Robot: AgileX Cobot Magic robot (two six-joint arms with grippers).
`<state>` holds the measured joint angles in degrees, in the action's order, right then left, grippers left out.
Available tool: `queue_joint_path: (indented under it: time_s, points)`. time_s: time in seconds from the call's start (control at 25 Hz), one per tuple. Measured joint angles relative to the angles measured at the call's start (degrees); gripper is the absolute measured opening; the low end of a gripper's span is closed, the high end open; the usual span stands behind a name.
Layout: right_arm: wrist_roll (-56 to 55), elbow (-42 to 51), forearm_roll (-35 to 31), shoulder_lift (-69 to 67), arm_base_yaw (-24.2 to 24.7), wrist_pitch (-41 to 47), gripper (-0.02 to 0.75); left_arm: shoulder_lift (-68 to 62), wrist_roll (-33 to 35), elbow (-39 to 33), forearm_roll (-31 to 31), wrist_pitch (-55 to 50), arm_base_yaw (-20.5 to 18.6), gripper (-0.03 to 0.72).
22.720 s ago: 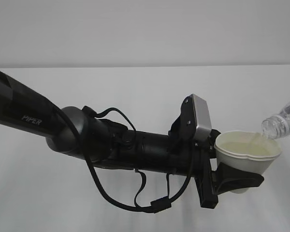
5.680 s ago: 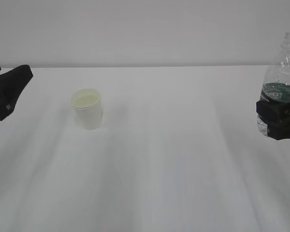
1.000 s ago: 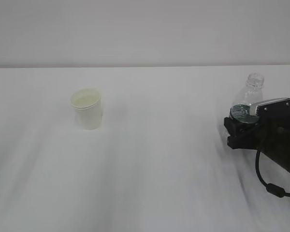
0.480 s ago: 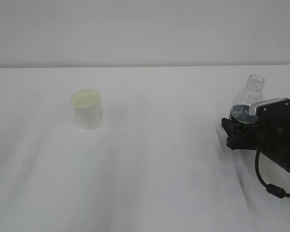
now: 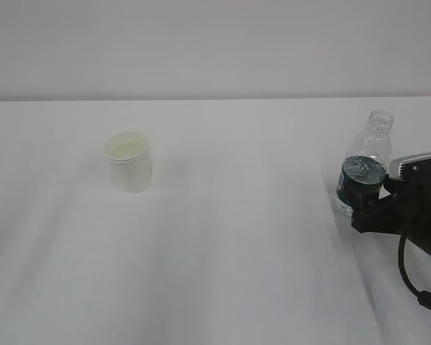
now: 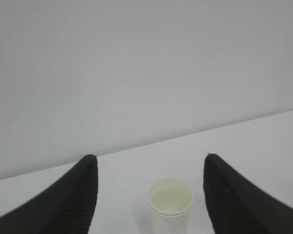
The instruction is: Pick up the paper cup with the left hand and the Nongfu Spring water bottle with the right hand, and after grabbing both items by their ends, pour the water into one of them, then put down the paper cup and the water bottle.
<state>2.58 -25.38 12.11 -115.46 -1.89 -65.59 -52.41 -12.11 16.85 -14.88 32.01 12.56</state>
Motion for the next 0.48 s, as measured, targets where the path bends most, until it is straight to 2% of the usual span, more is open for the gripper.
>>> queue_joint_path:
  time_s: [0.48]
  points:
    - [-0.1, 13.6, -2.97, 12.87, 0.0, 0.0, 0.575, 0.0, -0.15, 0.0, 1.18, 0.0, 0.0, 0.485]
